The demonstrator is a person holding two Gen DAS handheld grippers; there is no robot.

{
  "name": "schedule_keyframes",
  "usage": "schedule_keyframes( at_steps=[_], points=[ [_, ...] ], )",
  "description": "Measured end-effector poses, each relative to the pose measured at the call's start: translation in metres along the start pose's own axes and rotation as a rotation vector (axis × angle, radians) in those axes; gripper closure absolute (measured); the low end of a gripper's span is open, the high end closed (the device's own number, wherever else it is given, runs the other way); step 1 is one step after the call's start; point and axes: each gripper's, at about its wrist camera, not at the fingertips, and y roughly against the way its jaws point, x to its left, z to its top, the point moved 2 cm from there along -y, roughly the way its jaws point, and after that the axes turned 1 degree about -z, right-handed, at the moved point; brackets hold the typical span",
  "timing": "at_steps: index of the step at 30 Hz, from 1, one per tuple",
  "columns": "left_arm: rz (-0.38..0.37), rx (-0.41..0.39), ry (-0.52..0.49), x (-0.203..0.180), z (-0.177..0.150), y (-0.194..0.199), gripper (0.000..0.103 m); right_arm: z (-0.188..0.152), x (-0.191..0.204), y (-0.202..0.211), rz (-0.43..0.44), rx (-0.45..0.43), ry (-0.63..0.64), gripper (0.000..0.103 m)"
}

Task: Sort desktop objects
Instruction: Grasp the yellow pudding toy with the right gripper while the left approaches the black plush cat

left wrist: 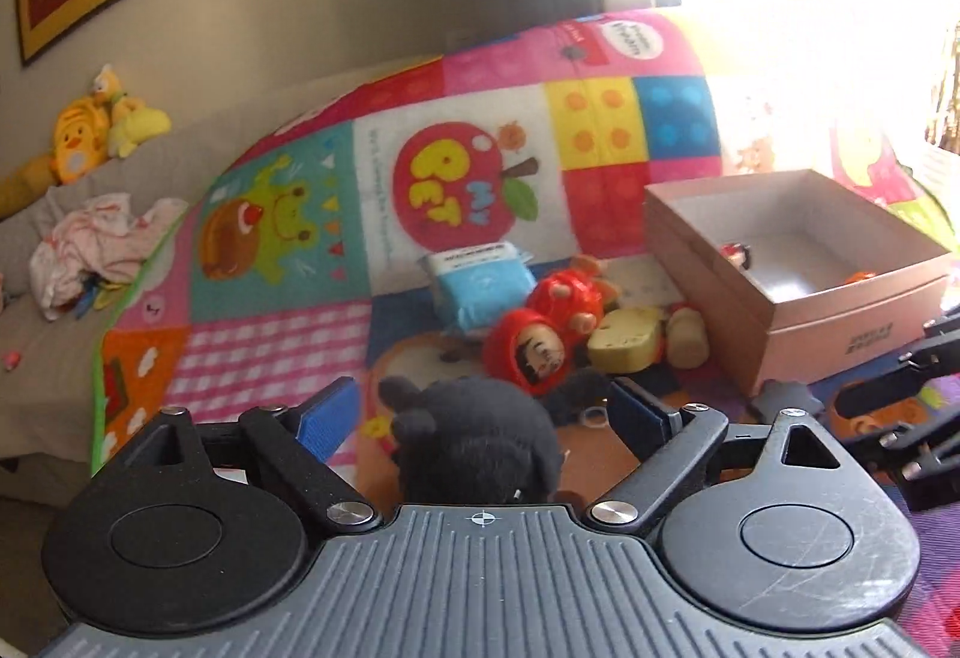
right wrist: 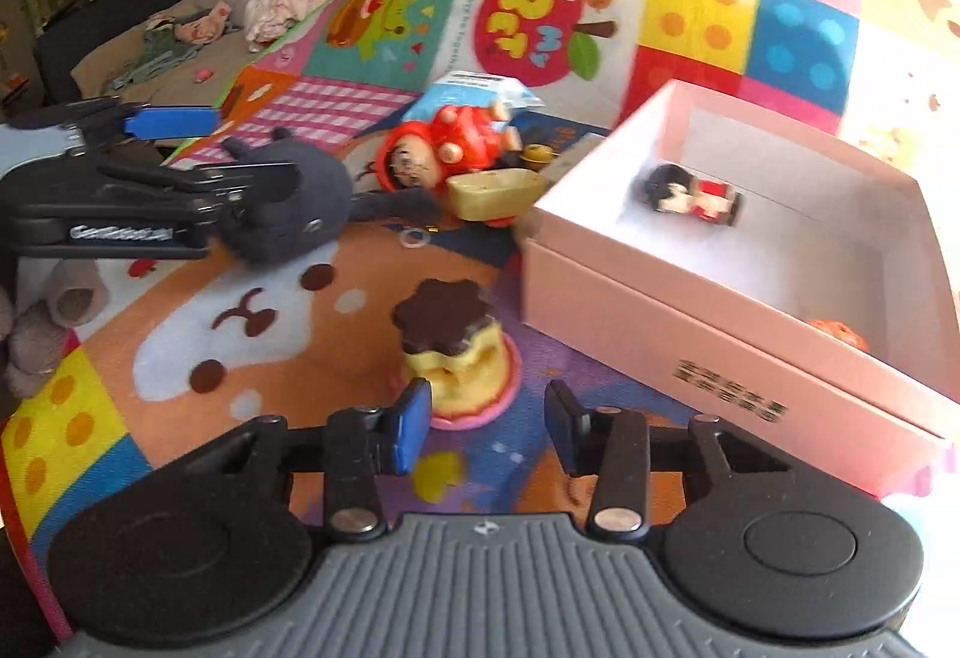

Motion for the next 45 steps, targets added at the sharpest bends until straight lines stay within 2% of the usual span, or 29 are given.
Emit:
schedule_keyframes(
  at_steps=[3,4,5,7,9,12,14,15,17,19,22,23,25,29,31,33,34,37,39,41,42,45],
  points=[
    [-0.064,-0.006,-0.012,-0.014,0.000,0.005,0.008,-0.009,-0.040,0.022,-0.050,-0.029,-0.108,0.060],
    [-0.081,-0.005,-0.010,-0.018,0.000,0.005,0.008,-0.011,-0.055,0.036,-0.071,-0.065,-0.143,0.055],
    [-0.097,-0.006,-0.005,-0.021,0.001,0.004,0.008,-0.013,-0.069,0.050,-0.107,-0.111,-0.178,0.044],
    [-0.129,-0.005,-0.001,-0.029,0.002,0.001,0.008,-0.013,-0.103,0.086,-0.222,-0.242,-0.271,0.029],
    [-0.162,0.002,-0.015,-0.041,0.002,-0.004,0.008,-0.015,-0.133,0.121,-0.345,-0.383,-0.363,0.024],
    [-0.230,0.027,-0.044,-0.062,-0.004,-0.010,0.009,-0.024,-0.163,0.151,-0.507,-0.531,-0.458,0.015],
    [-0.254,0.057,-0.066,-0.078,-0.012,-0.016,0.013,-0.031,-0.169,0.153,-0.590,-0.563,-0.449,0.013],
    [-0.257,0.071,-0.081,-0.084,-0.017,-0.019,0.014,-0.035,-0.170,0.147,-0.604,-0.546,-0.430,0.013],
    [-0.263,0.080,-0.087,-0.089,-0.019,-0.024,0.020,-0.041,-0.168,0.129,-0.571,-0.480,-0.400,0.013],
    [-0.266,0.057,-0.061,-0.085,-0.012,-0.027,0.021,-0.047,-0.160,0.108,-0.506,-0.408,-0.379,0.014],
    [-0.274,0.036,-0.062,-0.079,-0.001,-0.035,0.023,-0.049,-0.143,0.083,-0.339,-0.309,-0.370,0.014],
    [-0.279,0.040,-0.067,-0.078,-0.001,-0.037,0.022,-0.046,-0.131,0.075,-0.261,-0.272,-0.350,0.014],
    [-0.271,0.045,-0.065,-0.072,-0.001,-0.038,0.021,-0.041,-0.105,0.066,-0.159,-0.226,-0.286,0.014],
    [-0.217,0.046,-0.058,-0.057,-0.008,-0.032,0.014,-0.026,-0.055,0.055,-0.027,-0.185,-0.126,0.015],
    [-0.217,0.065,-0.033,-0.049,-0.010,-0.030,0.014,-0.017,-0.040,0.050,-0.019,-0.189,-0.088,0.016],
    [-0.287,0.097,0.034,-0.044,-0.013,-0.022,0.010,-0.007,-0.040,0.047,-0.053,-0.215,-0.107,0.016],
    [-0.323,0.113,0.091,-0.044,-0.015,-0.017,0.004,-0.001,-0.047,0.048,-0.056,-0.232,-0.150,0.016],
    [-0.483,0.177,0.276,-0.057,-0.029,-0.008,0.001,0.006,-0.069,0.058,0.016,-0.287,-0.312,0.016],
    [-0.523,0.212,0.313,-0.073,-0.035,-0.010,0.001,0.007,-0.077,0.067,0.056,-0.328,-0.376,0.016],
    [-0.482,0.210,0.256,-0.092,-0.034,-0.012,0.001,0.005,-0.076,0.073,0.013,-0.337,-0.377,0.014],
    [-0.433,0.186,0.210,-0.099,-0.032,-0.011,0.001,0.003,-0.074,0.073,-0.021,-0.328,-0.360,0.014],
    [-0.291,0.071,0.094,-0.100,-0.024,-0.006,0.001,-0.006,-0.065,0.068,-0.100,-0.273,-0.266,0.014]
  ],
)
